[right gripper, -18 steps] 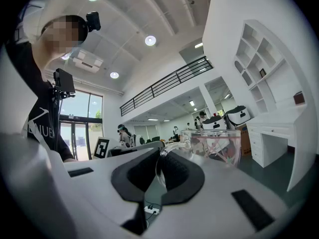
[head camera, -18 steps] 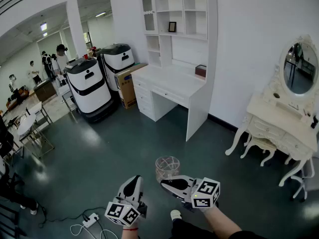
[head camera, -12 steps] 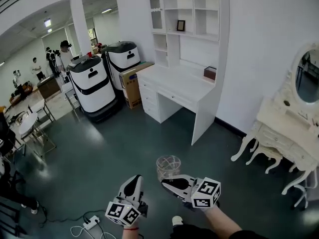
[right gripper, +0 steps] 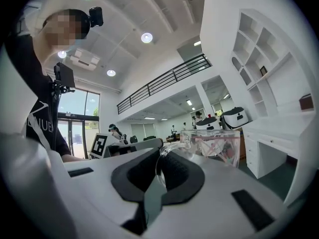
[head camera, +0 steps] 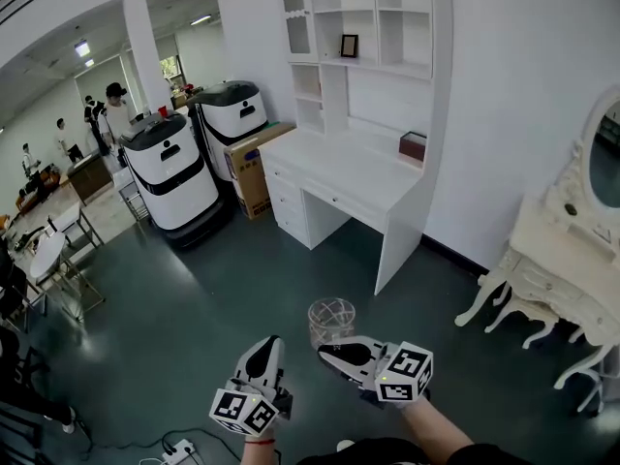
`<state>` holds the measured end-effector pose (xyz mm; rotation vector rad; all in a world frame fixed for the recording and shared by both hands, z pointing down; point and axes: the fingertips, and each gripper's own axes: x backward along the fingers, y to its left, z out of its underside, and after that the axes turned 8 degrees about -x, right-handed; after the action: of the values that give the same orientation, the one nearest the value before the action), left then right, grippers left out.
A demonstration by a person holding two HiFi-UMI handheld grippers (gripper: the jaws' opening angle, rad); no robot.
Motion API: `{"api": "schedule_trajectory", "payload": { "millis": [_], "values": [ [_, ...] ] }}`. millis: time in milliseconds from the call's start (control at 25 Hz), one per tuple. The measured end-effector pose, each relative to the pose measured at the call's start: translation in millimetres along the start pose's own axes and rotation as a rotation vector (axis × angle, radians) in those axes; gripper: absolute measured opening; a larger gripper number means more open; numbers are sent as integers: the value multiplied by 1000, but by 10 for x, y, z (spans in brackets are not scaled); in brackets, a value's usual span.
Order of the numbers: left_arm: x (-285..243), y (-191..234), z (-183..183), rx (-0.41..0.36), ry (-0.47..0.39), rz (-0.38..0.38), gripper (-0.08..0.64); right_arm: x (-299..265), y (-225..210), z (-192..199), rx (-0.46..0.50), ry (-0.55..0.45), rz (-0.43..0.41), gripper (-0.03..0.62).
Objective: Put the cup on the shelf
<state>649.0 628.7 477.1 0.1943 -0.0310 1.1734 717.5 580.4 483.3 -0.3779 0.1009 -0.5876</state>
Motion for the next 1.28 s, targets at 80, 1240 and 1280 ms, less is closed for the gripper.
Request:
{"api": "schedule_trajectory", "payload": {
  "millis": [80, 1240, 1280],
  "values": [
    [-152, 70, 39, 8, 1, 2, 8, -21, -177, -48, -11, -8, 13, 11],
    [-3406, 1643, 131, 30, 41, 248, 8, -1057, -3109, -1384, -19, -118, 192, 11],
    [-3507, 1740, 133, 27, 39, 251, 8, -1130, -3221, -1423, -15, -120, 194, 11]
  ]
}}
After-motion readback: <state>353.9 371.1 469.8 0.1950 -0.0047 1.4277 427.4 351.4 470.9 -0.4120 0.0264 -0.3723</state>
